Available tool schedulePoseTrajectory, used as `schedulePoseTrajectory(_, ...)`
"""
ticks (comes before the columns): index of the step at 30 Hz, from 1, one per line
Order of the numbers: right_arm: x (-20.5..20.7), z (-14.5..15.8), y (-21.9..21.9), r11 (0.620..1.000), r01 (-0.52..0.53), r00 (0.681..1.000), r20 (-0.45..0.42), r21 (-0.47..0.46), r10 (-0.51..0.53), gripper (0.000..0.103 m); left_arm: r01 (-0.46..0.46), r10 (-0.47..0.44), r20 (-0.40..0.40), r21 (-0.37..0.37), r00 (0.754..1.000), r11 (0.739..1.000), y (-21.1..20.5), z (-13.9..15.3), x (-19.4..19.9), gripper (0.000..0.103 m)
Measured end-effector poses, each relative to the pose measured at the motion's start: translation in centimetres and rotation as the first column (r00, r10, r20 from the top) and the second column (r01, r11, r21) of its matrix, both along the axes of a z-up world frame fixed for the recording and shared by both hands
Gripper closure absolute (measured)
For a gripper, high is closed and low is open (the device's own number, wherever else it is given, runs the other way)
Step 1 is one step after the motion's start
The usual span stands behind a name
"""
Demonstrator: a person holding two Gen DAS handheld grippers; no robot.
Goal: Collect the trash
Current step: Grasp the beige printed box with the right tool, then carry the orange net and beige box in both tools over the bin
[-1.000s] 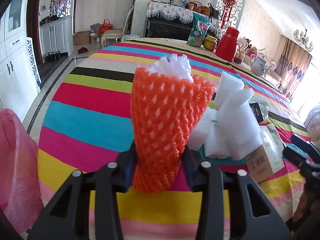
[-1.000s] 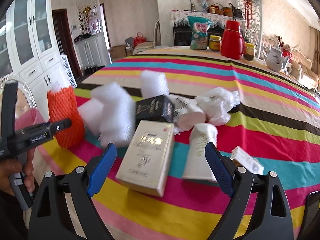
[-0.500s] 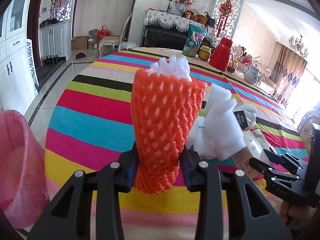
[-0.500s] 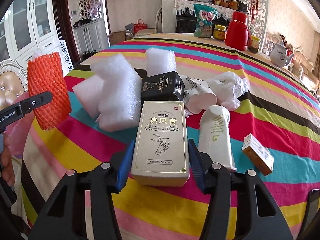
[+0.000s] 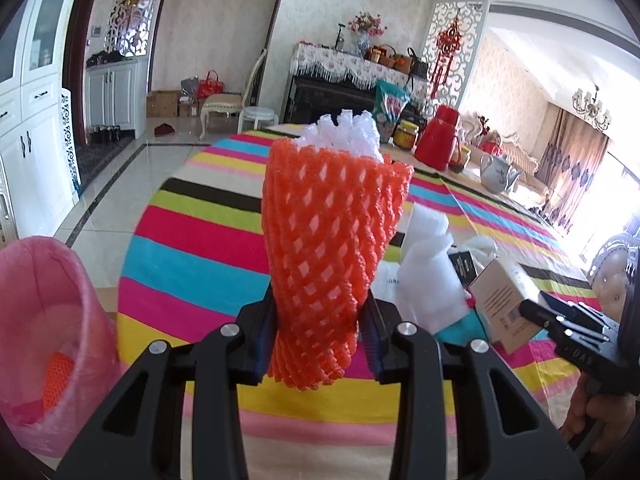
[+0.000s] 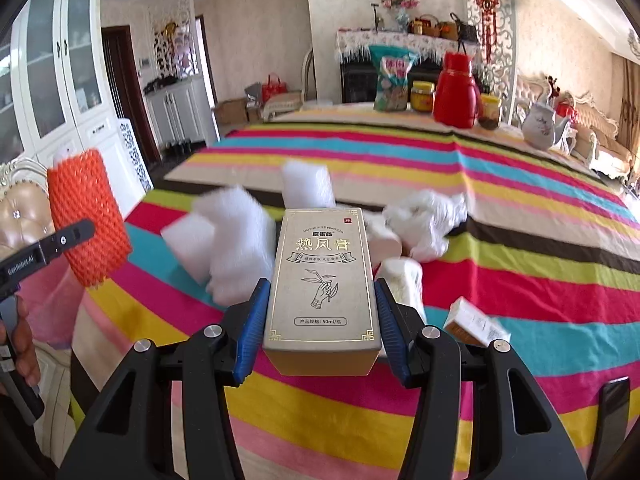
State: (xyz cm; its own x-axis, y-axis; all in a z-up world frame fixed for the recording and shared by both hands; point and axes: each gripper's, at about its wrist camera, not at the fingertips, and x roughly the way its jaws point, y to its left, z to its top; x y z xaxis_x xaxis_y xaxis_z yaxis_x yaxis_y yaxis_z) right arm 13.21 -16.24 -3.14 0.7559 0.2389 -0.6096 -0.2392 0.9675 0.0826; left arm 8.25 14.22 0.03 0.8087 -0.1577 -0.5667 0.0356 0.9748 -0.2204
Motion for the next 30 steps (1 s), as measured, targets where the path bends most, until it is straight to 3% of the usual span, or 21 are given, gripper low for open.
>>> schedulePoseTrajectory(11,0.1,5.1,3.8,0.996,-0.089,0.99,0.108,0.014,0.087,0.053,-0.09,0.09,0.069,0.0,0.994,0.996,3.9,3.3,-3.2,0.067)
schedulePoseTrajectory(30,-0.5,7.9,18.0,0.942,-0.335,0.931,0.152,0.005,0.331,0.053,-0.316,0.314,0.128,-0.006,0.941,0.949,15.7,6.9,-10.7,0.067)
